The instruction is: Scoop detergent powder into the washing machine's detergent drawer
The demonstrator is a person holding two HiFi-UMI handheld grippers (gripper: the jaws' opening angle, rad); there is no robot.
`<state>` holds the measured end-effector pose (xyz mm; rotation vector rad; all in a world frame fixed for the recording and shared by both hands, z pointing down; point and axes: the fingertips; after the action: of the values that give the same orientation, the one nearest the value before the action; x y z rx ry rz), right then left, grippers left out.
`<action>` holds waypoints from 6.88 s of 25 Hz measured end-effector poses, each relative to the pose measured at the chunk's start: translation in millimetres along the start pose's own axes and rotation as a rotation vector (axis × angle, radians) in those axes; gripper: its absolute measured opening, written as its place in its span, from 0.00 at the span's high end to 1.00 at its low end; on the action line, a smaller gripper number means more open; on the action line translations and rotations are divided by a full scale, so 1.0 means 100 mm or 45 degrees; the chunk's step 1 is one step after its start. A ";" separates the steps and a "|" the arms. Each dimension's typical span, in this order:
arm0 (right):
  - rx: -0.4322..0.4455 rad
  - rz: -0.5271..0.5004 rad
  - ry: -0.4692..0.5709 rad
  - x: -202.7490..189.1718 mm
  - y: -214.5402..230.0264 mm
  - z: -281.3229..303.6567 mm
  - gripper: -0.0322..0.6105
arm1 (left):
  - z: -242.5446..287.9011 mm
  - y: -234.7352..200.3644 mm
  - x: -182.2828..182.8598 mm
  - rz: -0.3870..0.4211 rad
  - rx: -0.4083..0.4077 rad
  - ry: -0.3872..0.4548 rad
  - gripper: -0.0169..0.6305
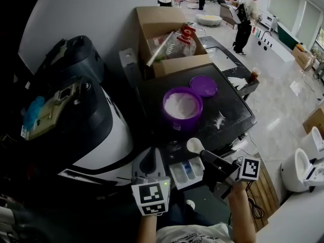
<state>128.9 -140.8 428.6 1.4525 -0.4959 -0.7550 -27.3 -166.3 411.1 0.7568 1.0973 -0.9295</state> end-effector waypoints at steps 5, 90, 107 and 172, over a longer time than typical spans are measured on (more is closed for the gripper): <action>0.013 -0.010 -0.012 -0.17 0.01 -0.06 0.92 | -0.15 0.03 -0.06 -0.001 0.034 -0.007 0.96; -1.238 -2.649 -0.704 -1.25 1.69 0.46 0.92 | -0.52 -0.53 -0.89 -0.145 0.123 -0.175 0.96; -1.112 -1.996 -0.331 -0.95 1.11 0.37 0.92 | -0.52 -0.52 -0.70 -0.133 0.136 -0.132 0.96; -0.848 -1.753 0.624 0.09 -0.98 0.12 0.92 | -0.64 -0.42 0.62 0.018 0.134 0.215 0.96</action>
<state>111.3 -150.7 332.0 1.1112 1.1827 -1.3624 -79.7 -143.0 330.3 0.9423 1.1953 -0.9295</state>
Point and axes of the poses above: the fingertips, and each gripper's own axes: z forward along the fingers, y to its right, x out of its top, and after that the axes turned 9 degrees about -x, right-handed
